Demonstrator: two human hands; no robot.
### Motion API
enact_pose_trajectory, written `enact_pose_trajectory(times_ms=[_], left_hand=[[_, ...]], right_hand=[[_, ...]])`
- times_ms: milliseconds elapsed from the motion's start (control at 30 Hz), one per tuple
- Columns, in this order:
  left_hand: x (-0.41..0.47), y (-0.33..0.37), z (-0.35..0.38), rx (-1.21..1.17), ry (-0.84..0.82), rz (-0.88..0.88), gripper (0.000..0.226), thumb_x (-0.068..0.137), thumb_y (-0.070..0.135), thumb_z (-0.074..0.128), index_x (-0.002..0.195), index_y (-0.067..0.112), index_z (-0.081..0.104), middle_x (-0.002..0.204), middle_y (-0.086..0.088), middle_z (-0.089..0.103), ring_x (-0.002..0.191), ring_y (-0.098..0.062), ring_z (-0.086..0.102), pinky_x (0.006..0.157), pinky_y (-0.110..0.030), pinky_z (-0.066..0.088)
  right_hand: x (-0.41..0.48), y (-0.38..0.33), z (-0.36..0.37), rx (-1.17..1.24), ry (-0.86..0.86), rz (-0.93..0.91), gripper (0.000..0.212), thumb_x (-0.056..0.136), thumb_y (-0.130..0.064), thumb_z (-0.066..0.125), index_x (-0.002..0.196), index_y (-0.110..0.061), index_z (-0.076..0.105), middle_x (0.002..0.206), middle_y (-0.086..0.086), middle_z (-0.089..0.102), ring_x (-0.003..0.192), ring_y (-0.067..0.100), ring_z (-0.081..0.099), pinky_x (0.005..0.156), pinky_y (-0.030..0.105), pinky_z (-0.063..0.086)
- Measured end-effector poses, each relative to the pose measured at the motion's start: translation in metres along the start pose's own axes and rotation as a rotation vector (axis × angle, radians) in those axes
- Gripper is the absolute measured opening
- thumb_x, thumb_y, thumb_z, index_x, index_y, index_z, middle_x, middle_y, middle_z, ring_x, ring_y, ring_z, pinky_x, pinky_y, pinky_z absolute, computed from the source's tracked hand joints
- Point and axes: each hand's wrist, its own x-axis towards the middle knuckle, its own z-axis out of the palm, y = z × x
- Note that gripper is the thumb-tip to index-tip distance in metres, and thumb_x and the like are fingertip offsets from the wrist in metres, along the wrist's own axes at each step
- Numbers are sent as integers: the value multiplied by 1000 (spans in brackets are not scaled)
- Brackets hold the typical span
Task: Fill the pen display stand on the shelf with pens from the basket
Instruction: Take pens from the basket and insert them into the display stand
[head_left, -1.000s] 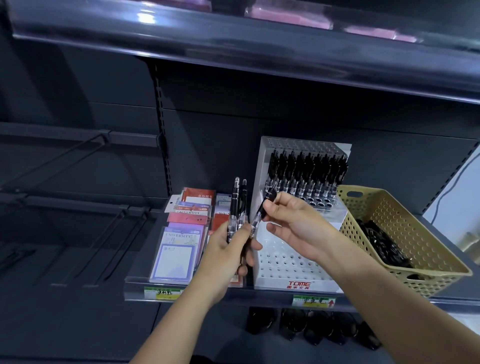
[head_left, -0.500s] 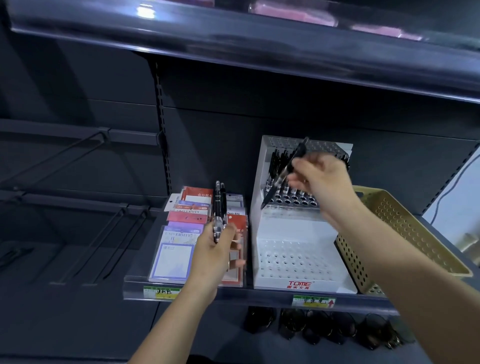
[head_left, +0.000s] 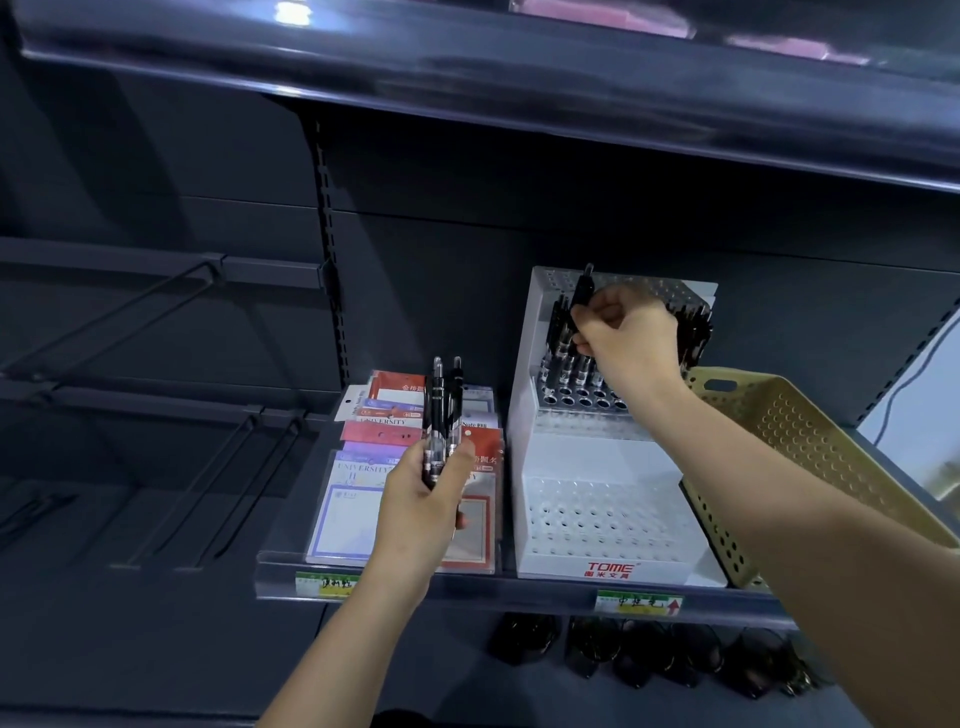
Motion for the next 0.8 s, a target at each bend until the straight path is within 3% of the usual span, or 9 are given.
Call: enact_pose_trajectory(times_ms=[167,300,500,800], left_hand=[[2,-3,0,-1,18,17,19,88,41,55,89,22,55,66,10,51,58,-10,47,44,-12,39],[3,-6,-1,-11,27,-7,29,87,46,52,94,18,53,61,5,48,47,-4,44,46,-17,41],[0,-1,3,-78,20,-51,25,91,37,54,75,18,49,65,-4,41,53,-12,37,39,-14,36],[-6,7,8,-66,4,-44,23,90,37,55,82,16,52,62,-1,46,48,-9,40,38,-13,36]], right_hand=[[-3,13,7,-74,-64,38,5,87,-15,64,87,-11,61,72,4,67,73,22,67,68,29,54],[-6,21,12,-102,-93,68,6,86,-16,64,87,-11,63,76,8,68,71,21,64,67,27,52],[-6,19,12,-97,-108,72,4,86,-15,63,87,-11,63,80,10,69,75,26,67,71,34,57],[-24,15,4,4,-63,134,18,87,-20,65,102,-14,59,79,-6,61,78,23,66,74,37,56]])
